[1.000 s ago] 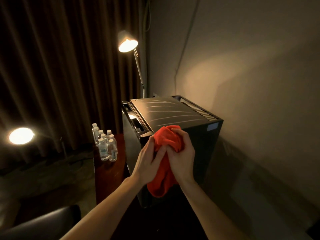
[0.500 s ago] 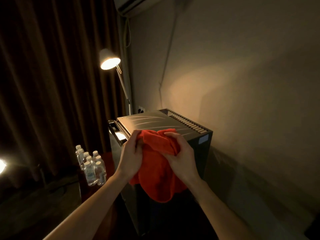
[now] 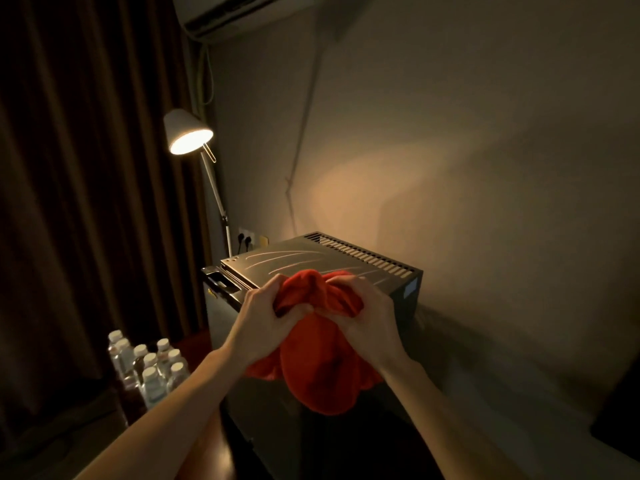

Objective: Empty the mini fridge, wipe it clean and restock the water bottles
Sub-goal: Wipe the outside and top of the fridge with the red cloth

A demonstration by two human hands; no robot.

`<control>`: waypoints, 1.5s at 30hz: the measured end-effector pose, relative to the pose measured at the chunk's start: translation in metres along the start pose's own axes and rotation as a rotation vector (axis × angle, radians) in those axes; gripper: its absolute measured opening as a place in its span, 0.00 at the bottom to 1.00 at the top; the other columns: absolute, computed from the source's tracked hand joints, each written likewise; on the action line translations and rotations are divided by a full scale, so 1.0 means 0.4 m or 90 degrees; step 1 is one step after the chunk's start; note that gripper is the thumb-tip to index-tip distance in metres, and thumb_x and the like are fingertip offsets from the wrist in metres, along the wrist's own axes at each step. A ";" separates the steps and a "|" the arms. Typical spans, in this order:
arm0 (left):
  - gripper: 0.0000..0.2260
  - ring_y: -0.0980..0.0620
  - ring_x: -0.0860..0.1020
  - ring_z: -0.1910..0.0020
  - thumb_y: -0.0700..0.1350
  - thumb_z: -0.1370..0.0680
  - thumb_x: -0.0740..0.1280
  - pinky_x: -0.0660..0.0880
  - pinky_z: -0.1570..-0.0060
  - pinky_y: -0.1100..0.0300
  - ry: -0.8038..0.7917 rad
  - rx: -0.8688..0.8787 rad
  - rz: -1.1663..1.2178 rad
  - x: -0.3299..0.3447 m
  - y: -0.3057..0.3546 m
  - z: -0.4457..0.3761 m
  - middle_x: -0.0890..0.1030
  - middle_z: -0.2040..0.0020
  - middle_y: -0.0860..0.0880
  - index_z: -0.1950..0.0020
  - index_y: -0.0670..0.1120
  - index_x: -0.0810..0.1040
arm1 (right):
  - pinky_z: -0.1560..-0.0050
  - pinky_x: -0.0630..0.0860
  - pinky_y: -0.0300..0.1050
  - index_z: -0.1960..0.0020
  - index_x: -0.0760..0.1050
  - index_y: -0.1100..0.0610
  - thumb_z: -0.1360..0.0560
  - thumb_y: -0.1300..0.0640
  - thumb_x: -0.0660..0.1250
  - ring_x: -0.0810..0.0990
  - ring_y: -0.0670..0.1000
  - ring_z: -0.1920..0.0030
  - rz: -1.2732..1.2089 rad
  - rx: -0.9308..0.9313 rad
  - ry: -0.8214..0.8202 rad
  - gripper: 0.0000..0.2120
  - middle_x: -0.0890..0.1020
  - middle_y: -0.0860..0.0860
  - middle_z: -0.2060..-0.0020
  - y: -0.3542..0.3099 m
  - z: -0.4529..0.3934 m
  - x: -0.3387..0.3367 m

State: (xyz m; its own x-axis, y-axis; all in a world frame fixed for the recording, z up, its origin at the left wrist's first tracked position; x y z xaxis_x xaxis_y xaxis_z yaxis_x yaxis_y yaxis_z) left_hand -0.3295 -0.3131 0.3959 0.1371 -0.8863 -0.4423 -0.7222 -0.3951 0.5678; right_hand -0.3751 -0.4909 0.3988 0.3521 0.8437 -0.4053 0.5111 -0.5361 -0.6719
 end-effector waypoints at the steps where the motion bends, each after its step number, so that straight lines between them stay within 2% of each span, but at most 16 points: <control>1: 0.15 0.64 0.78 0.64 0.63 0.32 0.69 0.70 0.63 0.73 -0.017 0.006 -0.003 -0.002 -0.004 -0.003 0.79 0.64 0.59 0.52 0.56 0.76 | 0.42 0.75 0.40 0.45 0.77 0.46 0.30 0.43 0.72 0.77 0.37 0.46 0.016 -0.002 0.009 0.16 0.79 0.37 0.49 0.000 -0.001 -0.003; 6: 0.21 0.63 0.78 0.61 0.67 0.32 0.70 0.71 0.60 0.73 -0.033 0.039 -0.060 0.001 -0.014 -0.023 0.80 0.62 0.61 0.51 0.53 0.79 | 0.46 0.70 0.29 0.45 0.75 0.43 0.31 0.38 0.70 0.75 0.34 0.49 0.097 0.006 0.000 0.18 0.78 0.39 0.50 0.020 0.002 -0.017; 9: 0.16 0.66 0.76 0.64 0.63 0.29 0.72 0.69 0.61 0.74 -0.066 0.058 -0.078 0.010 -0.004 -0.017 0.77 0.64 0.64 0.52 0.54 0.79 | 0.44 0.73 0.36 0.44 0.76 0.45 0.31 0.38 0.70 0.76 0.37 0.48 0.107 0.009 -0.011 0.19 0.79 0.42 0.48 0.043 0.009 -0.025; 12: 0.18 0.65 0.78 0.63 0.64 0.29 0.71 0.70 0.59 0.72 -0.081 0.054 -0.096 0.016 -0.007 -0.017 0.79 0.62 0.62 0.49 0.52 0.80 | 0.42 0.77 0.47 0.43 0.76 0.45 0.31 0.36 0.69 0.77 0.42 0.46 0.084 0.018 -0.004 0.20 0.79 0.45 0.46 0.064 0.023 -0.022; 14: 0.20 0.65 0.77 0.63 0.64 0.30 0.71 0.69 0.60 0.73 -0.084 0.049 -0.099 0.021 -0.006 -0.017 0.78 0.62 0.62 0.49 0.51 0.80 | 0.42 0.77 0.50 0.43 0.75 0.42 0.31 0.36 0.68 0.77 0.43 0.45 0.073 0.022 0.010 0.19 0.79 0.45 0.45 0.071 0.033 -0.016; 19: 0.17 0.65 0.76 0.64 0.63 0.29 0.72 0.66 0.62 0.74 -0.102 0.043 -0.096 0.024 -0.021 -0.037 0.76 0.64 0.62 0.51 0.51 0.78 | 0.42 0.77 0.48 0.43 0.75 0.43 0.29 0.40 0.69 0.77 0.42 0.45 0.075 0.025 0.046 0.16 0.79 0.45 0.46 0.073 0.024 0.001; 22: 0.18 0.61 0.75 0.65 0.64 0.30 0.70 0.69 0.63 0.70 -0.098 0.052 -0.080 0.012 -0.047 -0.082 0.77 0.65 0.59 0.53 0.50 0.78 | 0.43 0.75 0.42 0.44 0.74 0.42 0.28 0.43 0.71 0.77 0.38 0.46 0.083 0.023 0.086 0.14 0.79 0.42 0.47 0.066 -0.009 0.026; 25: 0.17 0.62 0.74 0.66 0.64 0.30 0.70 0.68 0.63 0.70 -0.096 0.081 -0.068 -0.006 -0.091 -0.143 0.75 0.66 0.61 0.55 0.51 0.77 | 0.44 0.73 0.36 0.44 0.73 0.41 0.28 0.47 0.72 0.76 0.36 0.47 0.089 0.030 0.120 0.14 0.77 0.37 0.50 0.065 -0.051 0.063; 27: 0.17 0.63 0.74 0.65 0.64 0.30 0.71 0.68 0.62 0.71 -0.102 0.114 -0.070 -0.017 -0.136 -0.189 0.75 0.66 0.63 0.54 0.51 0.78 | 0.43 0.73 0.38 0.43 0.72 0.41 0.27 0.46 0.71 0.76 0.36 0.47 0.128 0.031 0.124 0.14 0.75 0.35 0.50 0.074 -0.084 0.094; 31: 0.17 0.64 0.73 0.68 0.67 0.30 0.70 0.69 0.64 0.69 -0.130 0.166 -0.076 -0.008 -0.262 -0.293 0.74 0.68 0.62 0.52 0.55 0.78 | 0.37 0.73 0.46 0.35 0.72 0.44 0.27 0.39 0.65 0.72 0.44 0.40 0.232 0.114 0.054 0.21 0.74 0.42 0.42 0.129 -0.147 0.158; 33: 0.17 0.60 0.74 0.66 0.67 0.28 0.66 0.68 0.65 0.65 -0.188 0.204 -0.121 0.025 -0.321 -0.325 0.76 0.66 0.59 0.53 0.55 0.75 | 0.35 0.72 0.48 0.35 0.73 0.43 0.26 0.41 0.67 0.70 0.46 0.37 0.332 0.160 -0.001 0.20 0.72 0.45 0.39 0.164 -0.171 0.173; 36: 0.16 0.51 0.79 0.59 0.67 0.27 0.63 0.71 0.63 0.57 -0.304 0.247 -0.183 0.095 -0.386 -0.331 0.80 0.61 0.55 0.53 0.56 0.71 | 0.35 0.70 0.55 0.44 0.80 0.44 0.28 0.40 0.70 0.67 0.53 0.35 0.493 0.229 -0.033 0.15 0.68 0.47 0.34 0.188 -0.178 0.176; 39: 0.17 0.50 0.79 0.50 0.66 0.25 0.62 0.76 0.54 0.54 -0.394 0.278 -0.108 0.137 -0.400 -0.331 0.80 0.50 0.55 0.45 0.56 0.72 | 0.33 0.69 0.57 0.45 0.81 0.45 0.28 0.44 0.71 0.63 0.52 0.31 0.585 0.215 -0.016 0.13 0.67 0.47 0.30 0.164 -0.165 0.177; 42: 0.26 0.51 0.74 0.39 0.60 0.22 0.65 0.71 0.39 0.56 -0.420 0.352 -0.061 0.141 -0.402 -0.333 0.75 0.37 0.52 0.28 0.53 0.66 | 0.27 0.63 0.47 0.35 0.74 0.47 0.25 0.47 0.68 0.62 0.48 0.28 0.589 0.183 -0.067 0.20 0.66 0.45 0.29 0.128 -0.134 0.201; 43: 0.26 0.51 0.73 0.38 0.57 0.23 0.66 0.70 0.38 0.56 -0.399 0.387 -0.075 0.136 -0.402 -0.336 0.73 0.36 0.51 0.27 0.52 0.66 | 0.27 0.60 0.42 0.30 0.69 0.45 0.24 0.45 0.65 0.63 0.47 0.28 0.584 0.192 -0.101 0.23 0.66 0.44 0.29 0.117 -0.126 0.211; 45: 0.23 0.50 0.72 0.39 0.54 0.23 0.67 0.71 0.40 0.55 -0.355 0.470 -0.106 0.128 -0.394 -0.336 0.73 0.36 0.51 0.29 0.53 0.69 | 0.26 0.60 0.43 0.26 0.60 0.39 0.23 0.38 0.55 0.65 0.46 0.28 0.603 0.201 -0.156 0.26 0.67 0.41 0.28 0.115 -0.112 0.224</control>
State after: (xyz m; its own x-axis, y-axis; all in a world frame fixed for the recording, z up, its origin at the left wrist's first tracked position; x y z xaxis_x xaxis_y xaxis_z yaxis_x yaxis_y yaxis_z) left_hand -0.1174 -0.3285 0.3771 0.0713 -0.5130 -0.8554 -0.9960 -0.0836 -0.0328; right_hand -0.2850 -0.4413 0.3592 0.3159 0.0804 -0.9454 -0.1357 -0.9823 -0.1289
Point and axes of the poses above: each hand's wrist, its own z-axis away from the middle knuckle, its own x-axis out of the palm, y = z × x, the point moved 3 cm from there along -z, towards the middle knuckle
